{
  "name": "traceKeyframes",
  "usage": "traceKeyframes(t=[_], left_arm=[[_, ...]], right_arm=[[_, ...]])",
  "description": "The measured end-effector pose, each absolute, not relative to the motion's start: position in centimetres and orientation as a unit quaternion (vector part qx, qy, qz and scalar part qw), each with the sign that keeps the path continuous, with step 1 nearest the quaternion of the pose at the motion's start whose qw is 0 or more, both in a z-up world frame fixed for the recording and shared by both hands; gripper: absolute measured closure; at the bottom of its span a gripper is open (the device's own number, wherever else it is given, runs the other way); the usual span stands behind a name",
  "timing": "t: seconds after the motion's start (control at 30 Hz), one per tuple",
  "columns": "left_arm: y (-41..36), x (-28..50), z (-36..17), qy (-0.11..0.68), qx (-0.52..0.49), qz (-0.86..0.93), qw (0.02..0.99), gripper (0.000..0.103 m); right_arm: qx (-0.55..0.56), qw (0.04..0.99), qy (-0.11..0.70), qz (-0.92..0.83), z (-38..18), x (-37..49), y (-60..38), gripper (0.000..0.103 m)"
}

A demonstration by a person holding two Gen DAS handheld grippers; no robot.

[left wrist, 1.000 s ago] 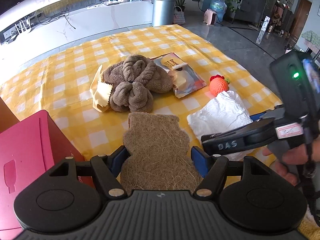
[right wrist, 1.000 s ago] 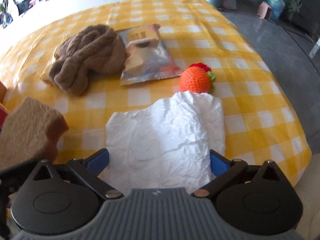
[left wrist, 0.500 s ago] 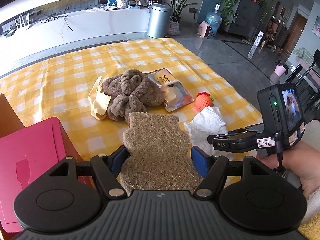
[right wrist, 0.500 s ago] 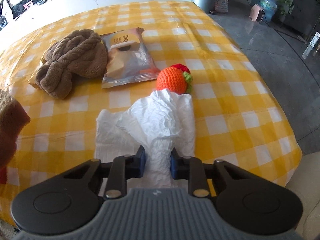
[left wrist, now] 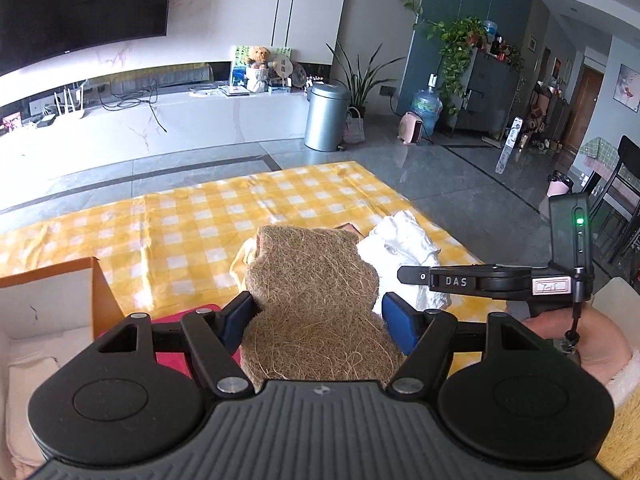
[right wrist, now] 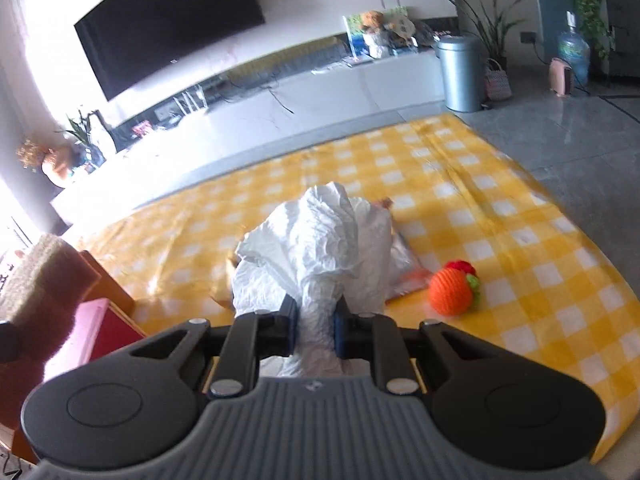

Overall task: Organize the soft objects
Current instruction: 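Drop the white cloth into the box with the right tool while the left tool carries the coir pad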

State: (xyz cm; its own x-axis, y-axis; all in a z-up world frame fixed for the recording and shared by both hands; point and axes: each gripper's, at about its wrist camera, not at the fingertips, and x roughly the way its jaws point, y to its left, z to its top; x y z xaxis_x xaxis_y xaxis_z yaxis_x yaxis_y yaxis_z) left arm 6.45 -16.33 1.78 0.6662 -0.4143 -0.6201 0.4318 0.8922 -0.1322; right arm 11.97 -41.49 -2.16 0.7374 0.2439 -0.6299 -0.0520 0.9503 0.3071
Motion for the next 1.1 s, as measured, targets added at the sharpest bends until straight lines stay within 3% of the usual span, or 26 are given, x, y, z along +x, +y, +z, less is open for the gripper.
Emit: traceKeyframes(t=[0.27, 0.6, 0.97, 1.1], left_arm=[[-9.7, 5.9, 3.8, 0.318, -0.002, -0.172, 0.932, 0.022], [-0.3, 5.9, 4.3, 0.307, -0.056, -0.099, 0.945, 0.022], [7.6, 6.5, 2.2, 0.305, -0.108, -0.024, 0.946, 0.022], [9.8, 6.3, 1.4, 0.311, -0.131, -0.019, 0.941, 0.022]], right_arm=[[0.154, 0.936, 0.27, 0.163, 3.1, 10.8, -36.7, 0.087], [0.091, 0.944, 0.207, 0.241, 8.3, 9.2, -27.3, 0.087], [0.03, 0.928, 0.253, 0.274, 8.1, 11.6, -16.3, 0.087], [-0.064, 0.912, 0.308, 0.262, 5.4, 14.1, -9.2, 0.087]])
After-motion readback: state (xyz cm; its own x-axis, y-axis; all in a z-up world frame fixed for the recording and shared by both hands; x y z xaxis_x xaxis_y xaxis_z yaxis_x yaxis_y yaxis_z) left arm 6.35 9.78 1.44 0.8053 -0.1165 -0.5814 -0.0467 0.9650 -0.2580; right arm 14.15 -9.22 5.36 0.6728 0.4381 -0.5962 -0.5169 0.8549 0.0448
